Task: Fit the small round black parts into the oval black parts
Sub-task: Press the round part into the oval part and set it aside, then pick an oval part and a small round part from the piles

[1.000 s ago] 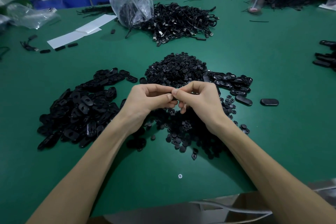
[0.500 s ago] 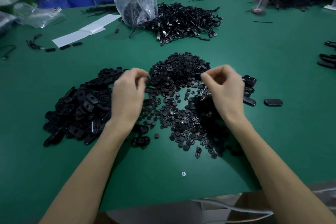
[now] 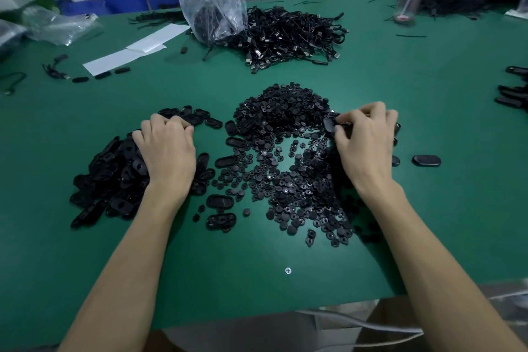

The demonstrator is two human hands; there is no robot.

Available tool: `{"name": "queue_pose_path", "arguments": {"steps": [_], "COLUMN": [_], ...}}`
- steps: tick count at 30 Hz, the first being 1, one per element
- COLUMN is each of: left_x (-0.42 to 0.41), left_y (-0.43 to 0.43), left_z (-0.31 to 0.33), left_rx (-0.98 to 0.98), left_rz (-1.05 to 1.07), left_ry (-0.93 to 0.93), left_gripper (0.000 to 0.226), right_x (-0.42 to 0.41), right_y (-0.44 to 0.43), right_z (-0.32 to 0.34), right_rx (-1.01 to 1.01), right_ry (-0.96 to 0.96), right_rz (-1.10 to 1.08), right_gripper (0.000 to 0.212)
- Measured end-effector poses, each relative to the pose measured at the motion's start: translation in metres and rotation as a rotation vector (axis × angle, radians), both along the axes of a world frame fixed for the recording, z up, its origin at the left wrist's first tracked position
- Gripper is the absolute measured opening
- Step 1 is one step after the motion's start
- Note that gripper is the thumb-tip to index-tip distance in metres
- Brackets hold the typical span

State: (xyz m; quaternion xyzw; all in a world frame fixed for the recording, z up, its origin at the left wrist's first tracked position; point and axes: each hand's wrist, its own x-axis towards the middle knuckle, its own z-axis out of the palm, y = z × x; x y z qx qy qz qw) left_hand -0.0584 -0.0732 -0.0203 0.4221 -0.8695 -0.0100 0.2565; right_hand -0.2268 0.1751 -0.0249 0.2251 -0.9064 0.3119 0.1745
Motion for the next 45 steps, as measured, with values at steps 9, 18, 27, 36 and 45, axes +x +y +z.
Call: {"name": "queue_pose_path", "arguments": {"steps": [9, 18, 27, 36, 45], "left_x": [-0.016, -0.019, -0.019, -0.026, -0.031], "left_y": [0.044, 0.066, 0.063, 0.072, 0.072], "left_z": [0.006, 0.002, -0.002, -0.006, -0.012], "left_rx": [0.146, 0.089, 0.185, 0.673, 0.863], "left_rz": [-0.608, -0.822, -0.846, -0.810, -0.757], "left_ry": [0.308, 0.224, 0.293, 0.456, 0.582], "left_gripper": [0.019, 0.022, 0.018, 0.018, 0.020], "right_x": [0.017, 0.021, 0.021, 0.027, 0.032], "right_y": [-0.018, -0.023, -0.023, -0.023, -0.021], "right_z": [-0.007, -0.009, -0.009, 0.001, 0.007], "right_rx": [0.058, 0.085, -0.007, -0.491, -0.800], "right_ry": [-0.145, -0.094, -0.088, -0.456, -0.834], "right_rz": [0.438, 0.445, 0.412, 0.565, 0.722], "right_gripper": [0.036, 0.013, 0.006, 0.008, 0.020]}}
